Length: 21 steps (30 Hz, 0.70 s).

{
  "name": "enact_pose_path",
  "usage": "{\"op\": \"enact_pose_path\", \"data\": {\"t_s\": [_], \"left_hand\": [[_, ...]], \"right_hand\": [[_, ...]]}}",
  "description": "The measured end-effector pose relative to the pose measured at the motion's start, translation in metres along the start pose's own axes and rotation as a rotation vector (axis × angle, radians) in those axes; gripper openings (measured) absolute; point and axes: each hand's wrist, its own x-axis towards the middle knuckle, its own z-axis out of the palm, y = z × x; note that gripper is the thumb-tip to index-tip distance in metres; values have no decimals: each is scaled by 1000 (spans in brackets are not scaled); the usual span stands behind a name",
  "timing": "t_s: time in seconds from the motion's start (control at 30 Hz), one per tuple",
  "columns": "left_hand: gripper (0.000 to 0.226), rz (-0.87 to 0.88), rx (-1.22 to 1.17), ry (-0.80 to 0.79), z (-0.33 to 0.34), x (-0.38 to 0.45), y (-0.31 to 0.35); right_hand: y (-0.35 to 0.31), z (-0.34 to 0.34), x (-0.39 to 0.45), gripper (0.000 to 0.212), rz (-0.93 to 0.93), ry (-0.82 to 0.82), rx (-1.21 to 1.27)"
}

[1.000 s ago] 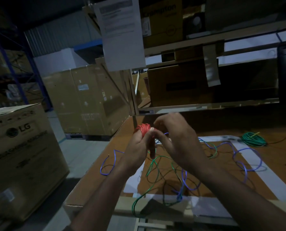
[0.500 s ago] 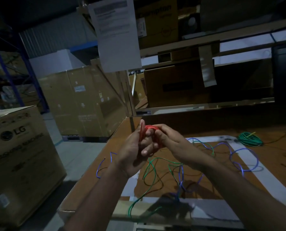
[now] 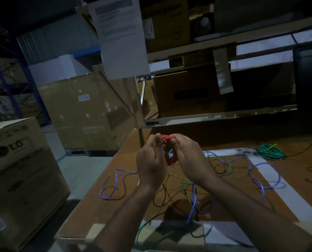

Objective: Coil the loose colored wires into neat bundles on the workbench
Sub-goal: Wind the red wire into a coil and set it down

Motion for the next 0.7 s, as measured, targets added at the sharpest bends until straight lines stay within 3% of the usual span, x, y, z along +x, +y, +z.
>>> {"op": "enact_pose_path", "data": {"t_s": [0.13, 0.23, 0.4, 0.5, 0.7], "left_hand": [[60, -1, -158, -240, 5, 10, -10], [43, -14, -155, -356, 10, 18, -19], [37, -42, -188, -282, 30, 26, -35], [48, -47, -220, -269, 43, 28, -42], [48, 105, -24, -232, 60, 32, -61]], "right_hand": [[10, -5, 11, 34, 97, 7, 8], [18, -7, 17, 39, 124, -7, -12], [30, -5, 24, 45, 166, -47, 28], [35, -5, 27, 45, 251, -34, 203], [48, -10, 31, 41, 494, -102, 582]]}}
